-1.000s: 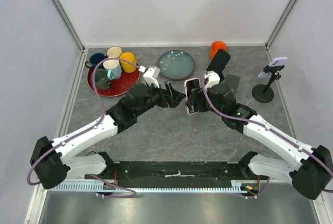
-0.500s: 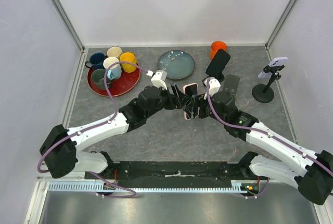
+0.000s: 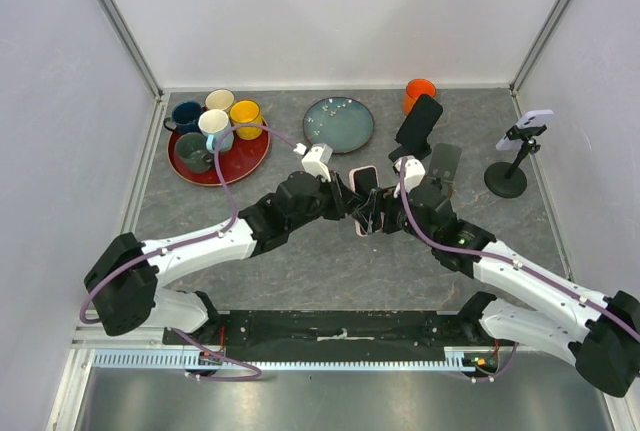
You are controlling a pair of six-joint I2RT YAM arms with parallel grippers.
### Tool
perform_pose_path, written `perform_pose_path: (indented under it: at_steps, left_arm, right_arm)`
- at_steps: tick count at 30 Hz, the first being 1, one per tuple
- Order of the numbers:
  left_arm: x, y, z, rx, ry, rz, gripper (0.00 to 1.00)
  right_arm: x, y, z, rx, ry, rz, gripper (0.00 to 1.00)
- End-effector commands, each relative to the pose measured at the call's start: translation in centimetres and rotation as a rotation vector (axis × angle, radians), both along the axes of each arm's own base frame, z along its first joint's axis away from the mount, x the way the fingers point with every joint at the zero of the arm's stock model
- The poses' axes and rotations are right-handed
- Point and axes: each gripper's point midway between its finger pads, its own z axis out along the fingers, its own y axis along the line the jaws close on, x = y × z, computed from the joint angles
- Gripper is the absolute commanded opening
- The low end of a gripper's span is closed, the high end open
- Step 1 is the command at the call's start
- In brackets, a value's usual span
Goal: Remove the phone from the phone stand
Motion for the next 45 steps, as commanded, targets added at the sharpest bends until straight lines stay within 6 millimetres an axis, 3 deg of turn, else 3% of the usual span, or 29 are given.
perform_pose_path:
  at_steps: [1, 3, 5, 9, 13, 18, 25, 28, 32, 33, 34, 36, 37, 39, 40, 43, 44, 45]
  left_arm:
    - [-0.2, -0.6, 0.3, -0.026, -0.009, -0.013, 0.16]
    - [-0.3, -0.5, 0.5, -0.024, -0.019, -0.017, 0.04]
    - [-0.3, -0.4, 0.6, -0.022, -0.026, -0.016, 0.02]
    - [0.1, 0.5, 0.5, 0.003, -0.026, 0.02, 0.02]
    - [1.0, 2.2, -0.1, 0.037, -0.016, 0.071, 0.02]
    - [2.7, 6.0, -1.7, 0.069, 0.034, 0.159, 0.02]
    - [6.1, 13.9, -3.4, -0.01, 0.133, 0.356, 0.02]
    - [7.1, 15.4, -3.9, -0.067, 0.174, 0.389, 0.02]
    - [9.4, 16.5, -4.2, -0.155, 0.22, 0.459, 0.02]
    - [9.7, 16.5, -5.4, -0.165, 0.26, 0.461, 0.02]
    - [10.7, 16.9, -4.9, -0.209, 0.249, 0.477, 0.02]
    - [11.5, 16.5, -5.3, -0.275, 0.297, 0.482, 0.02]
    - [12.1, 16.5, -6.9, -0.278, 0.337, 0.496, 0.02]
    - [13.5, 15.9, -6.3, -0.328, 0.341, 0.49, 0.02]
    - [14.0, 15.8, -7.8, -0.317, 0.376, 0.502, 0.02]
    - [15.7, 15.2, -7.6, -0.349, 0.374, 0.508, 0.02]
    - [16.1, 15.1, -8.3, -0.355, 0.393, 0.515, 0.02]
    - [16.7, 14.8, -7.6, -0.374, 0.372, 0.507, 0.02]
  right_arm:
    - [0.7, 1.0, 3.8, 0.123, -0.103, -0.006, 0.43]
    - [0.6, 1.0, 3.6, 0.123, -0.1, -0.005, 0.47]
    - [0.6, 0.9, 3.6, 0.123, -0.099, -0.007, 0.51]
    - [0.4, 0.7, 3.6, 0.129, -0.102, -0.011, 0.81]
    - [0.2, 0.2, 3.8, 0.124, -0.113, -0.018, 0.98]
    - [0.1, -0.7, 3.5, 0.099, -0.124, -0.042, 0.98]
    - [0.4, -2.4, 3.1, 0.065, -0.147, -0.111, 0.98]
    - [0.6, -3.0, 3.0, 0.058, -0.155, -0.136, 0.98]
    - [0.6, -3.2, 3.0, 0.055, -0.16, -0.148, 0.98]
    - [0.7, -3.2, 3.1, 0.057, -0.162, -0.151, 0.98]
    - [0.6, -3.3, 3.2, 0.06, -0.166, -0.151, 0.98]
    - [0.5, -3.7, 2.8, 0.04, -0.155, -0.158, 0.98]
    - [0.5, -3.8, 2.8, 0.037, -0.156, -0.165, 0.98]
    - [0.4, -4.1, 2.8, 0.034, -0.159, -0.17, 0.98]
    - [0.4, -4.3, 2.9, 0.033, -0.162, -0.177, 0.98]
    - [0.2, -4.8, 3.1, 0.022, -0.172, -0.186, 0.98]
    - [0.2, -5.1, 3.1, 0.019, -0.176, -0.196, 0.98]
    - [0.2, -5.3, 3.0, 0.009, -0.173, -0.201, 0.98]
